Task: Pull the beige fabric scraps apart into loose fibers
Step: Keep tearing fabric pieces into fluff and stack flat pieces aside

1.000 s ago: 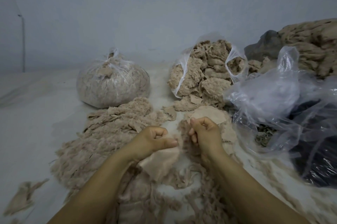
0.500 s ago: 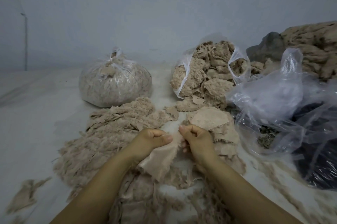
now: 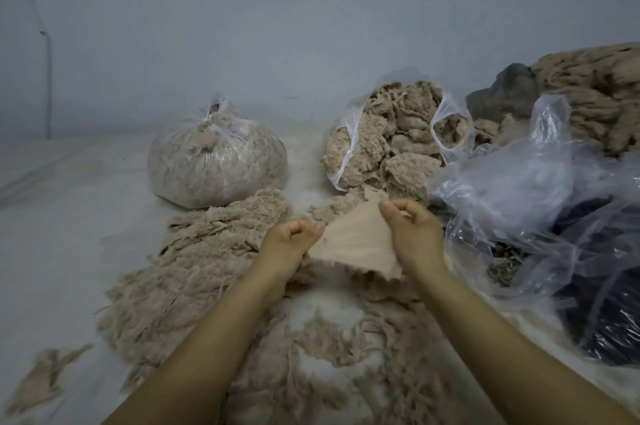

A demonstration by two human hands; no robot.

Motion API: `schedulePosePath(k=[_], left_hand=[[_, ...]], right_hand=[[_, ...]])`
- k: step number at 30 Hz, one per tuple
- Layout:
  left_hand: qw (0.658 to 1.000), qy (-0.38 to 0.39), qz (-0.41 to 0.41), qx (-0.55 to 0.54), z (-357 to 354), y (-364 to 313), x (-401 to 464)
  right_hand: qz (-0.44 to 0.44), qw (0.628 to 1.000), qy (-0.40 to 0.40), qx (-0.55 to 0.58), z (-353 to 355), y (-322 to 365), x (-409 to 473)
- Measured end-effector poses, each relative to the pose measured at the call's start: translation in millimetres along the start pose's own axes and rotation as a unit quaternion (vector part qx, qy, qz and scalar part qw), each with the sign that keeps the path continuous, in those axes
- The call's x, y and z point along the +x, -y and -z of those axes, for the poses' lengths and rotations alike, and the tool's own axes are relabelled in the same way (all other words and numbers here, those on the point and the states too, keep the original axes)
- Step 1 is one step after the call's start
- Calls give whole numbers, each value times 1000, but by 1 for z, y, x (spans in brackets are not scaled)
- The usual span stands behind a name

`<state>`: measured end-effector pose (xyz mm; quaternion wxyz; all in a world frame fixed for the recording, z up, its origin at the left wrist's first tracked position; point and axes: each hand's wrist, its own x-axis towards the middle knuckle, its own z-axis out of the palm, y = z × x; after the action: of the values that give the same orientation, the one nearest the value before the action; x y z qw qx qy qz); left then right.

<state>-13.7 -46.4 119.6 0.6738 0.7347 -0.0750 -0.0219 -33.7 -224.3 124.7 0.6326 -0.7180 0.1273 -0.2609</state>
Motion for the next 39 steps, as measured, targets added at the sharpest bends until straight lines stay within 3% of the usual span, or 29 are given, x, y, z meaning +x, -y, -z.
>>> schedulePosePath(k=[5,7,9,12,14,16,17,20,22,24,27,31,34,37,39], left_hand=[[998,-26,21,-48,-22,-6,15],[999,-28,17,-18,-24,-1,17],[995,-18,-45,83,-26,6,15],[950,73,-179,245,-35,9,15],[898,180,-208,344,-50,10,18],[863,227,-202,405,-61,11,21],[866,219,-206,400,-62,12,22],[933,117,-202,274,-46,12,15],[955,106,-144,237,-20,13,12],[946,180,-86,257,8,15,4],[902,274,-46,331,43,17,-14],[888,266,-21,375,70,21,-30],[874,275,-19,401,78,28,-41],[860,246,-25,447,83,40,-45],[868,212,-47,447,86,46,-44]], right_hand=[[8,996,-28,-88,29,-4,43],[8,991,-33,-130,35,-10,51],[7,987,-34,-155,38,-18,56],[0,986,-27,-166,39,-27,59],[-5,984,-26,-178,40,-29,58],[-7,981,-46,-189,46,-30,58],[-6,977,-66,-202,51,-29,56],[72,968,-130,-202,57,-22,35],[145,973,-56,-173,46,-23,2],[152,965,122,-175,24,-33,-38],[114,912,339,-200,-6,-49,-85],[174,819,475,-273,-31,-54,-106],[230,784,490,-305,-39,-53,-116],[202,846,403,-284,-36,-54,-114],[167,887,340,-263,-31,-53,-107]])
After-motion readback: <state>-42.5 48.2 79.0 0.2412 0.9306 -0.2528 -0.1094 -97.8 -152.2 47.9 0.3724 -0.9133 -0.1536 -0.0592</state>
